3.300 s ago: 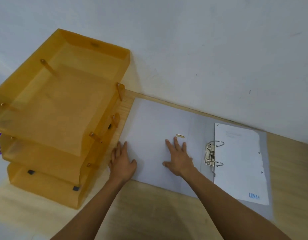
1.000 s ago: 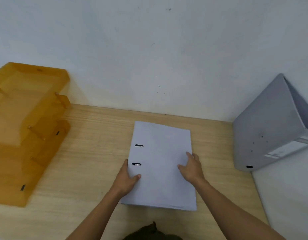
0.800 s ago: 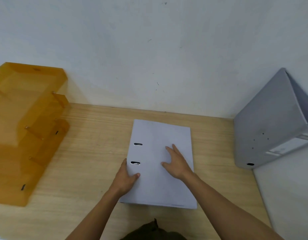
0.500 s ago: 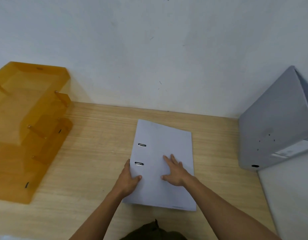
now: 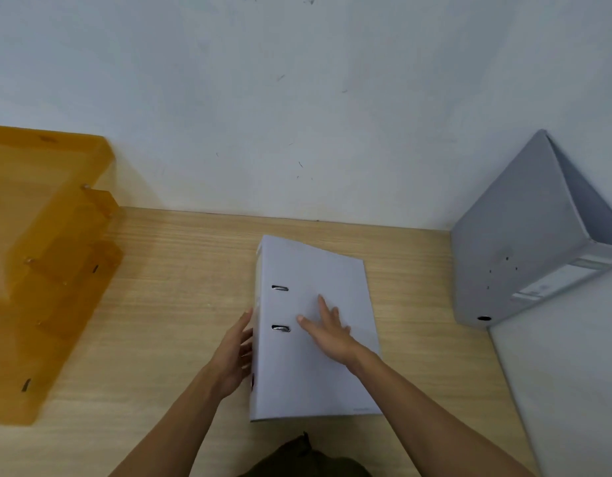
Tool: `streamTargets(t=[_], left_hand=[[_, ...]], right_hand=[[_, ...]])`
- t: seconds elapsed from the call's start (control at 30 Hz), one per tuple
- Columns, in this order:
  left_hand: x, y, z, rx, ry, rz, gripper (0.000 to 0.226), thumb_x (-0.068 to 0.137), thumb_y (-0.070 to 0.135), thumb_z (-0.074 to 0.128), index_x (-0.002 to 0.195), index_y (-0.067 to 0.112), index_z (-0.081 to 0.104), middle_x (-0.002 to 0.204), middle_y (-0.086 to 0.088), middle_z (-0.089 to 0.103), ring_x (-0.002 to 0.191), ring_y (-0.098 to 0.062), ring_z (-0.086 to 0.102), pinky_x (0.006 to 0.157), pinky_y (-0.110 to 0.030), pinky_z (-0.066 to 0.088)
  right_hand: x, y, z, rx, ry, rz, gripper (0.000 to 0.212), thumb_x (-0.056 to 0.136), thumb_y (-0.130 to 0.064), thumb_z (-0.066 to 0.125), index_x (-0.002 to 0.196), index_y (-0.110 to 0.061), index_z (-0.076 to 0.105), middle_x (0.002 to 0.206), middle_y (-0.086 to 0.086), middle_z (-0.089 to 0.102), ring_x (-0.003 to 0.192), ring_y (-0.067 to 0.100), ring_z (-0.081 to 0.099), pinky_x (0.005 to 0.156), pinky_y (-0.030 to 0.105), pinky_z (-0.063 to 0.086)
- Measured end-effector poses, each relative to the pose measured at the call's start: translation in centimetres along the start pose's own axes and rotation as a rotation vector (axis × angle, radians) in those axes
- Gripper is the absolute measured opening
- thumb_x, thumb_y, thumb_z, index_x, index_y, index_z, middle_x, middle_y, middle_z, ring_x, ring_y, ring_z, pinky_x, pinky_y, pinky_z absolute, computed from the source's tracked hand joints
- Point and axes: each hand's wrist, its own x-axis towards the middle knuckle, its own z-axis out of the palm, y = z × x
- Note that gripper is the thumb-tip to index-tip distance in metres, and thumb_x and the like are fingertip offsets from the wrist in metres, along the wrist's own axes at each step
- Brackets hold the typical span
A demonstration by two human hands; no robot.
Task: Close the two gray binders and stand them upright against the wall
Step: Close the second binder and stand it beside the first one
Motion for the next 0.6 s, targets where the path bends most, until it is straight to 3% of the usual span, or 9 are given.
streamTargets(t=[0.13,0.27,0.4,0.5,0.6], left_hand=[[-1.6,1.3,3.2,-0.074,-0.298,0.082,0.065,0.086,0.068,0.06,0.133,0.025,0.068,0.132,-0.016,0.07,0.12,-0.035,0.068,0.089,-0.045,0.06],[-3.4,2.9,6.2,-0.012,-0.408,0.105,0.062,0.084,0.07,0.061,0.131,0.03,0.068,0.131,-0.014,0.071,0.12,-0.034,0.068,0.091,-0.046,0.059],[-4.8,4.0,8.0,0.089,-0.462,0.168,0.05,0.088,0.06,0.063,0.129,0.031,0.067,0.13,-0.006,0.073,0.119,-0.026,0.07,0.085,-0.036,0.062],[-5.3,4.6,8.8,0.149,-0.484,0.267,0.055,0.09,0.05,0.066,0.139,0.027,0.056,0.132,-0.005,0.072,0.12,-0.025,0.069,0.091,-0.037,0.06],[-5.9,5.5,9.8,0.239,-0.539,0.367,0.055,0.089,0.036,0.074,0.14,0.028,0.054,0.133,-0.006,0.07,0.121,-0.029,0.068,0.097,-0.049,0.058]], right_hand=[[-1.8,-2.2,-1.0,0.095,0.082,-0.02,0.091,0.082,-0.085,0.029,0.154,-0.047,-0.012,0.167,0.004,-0.022,0.15,0.042,-0.022,0.118,0.059,-0.01],[-3.3,-3.3,-1.8,0.172,0.119,-0.087,0.095,0.078,-0.089,0.024,0.154,-0.047,-0.013,0.169,-0.001,-0.013,0.154,0.03,-0.016,0.122,0.06,-0.002],[-4.8,-3.6,-2.9,0.267,0.151,-0.157,0.104,0.071,-0.094,0.027,0.154,-0.046,-0.013,0.169,-0.007,-0.009,0.155,0.023,-0.012,0.122,0.059,0.001],[-6.1,-3.5,-4.3,0.364,0.133,-0.275,0.108,0.07,-0.092,0.043,0.155,-0.048,-0.007,0.169,-0.013,0.001,0.155,0.013,0.0,0.124,0.053,0.009],[-7.7,-3.6,-6.3,0.447,0.119,-0.452,0.108,0.072,-0.068,0.071,0.157,-0.046,0.007,0.161,-0.017,0.028,0.144,0.005,0.036,0.12,0.042,0.031]])
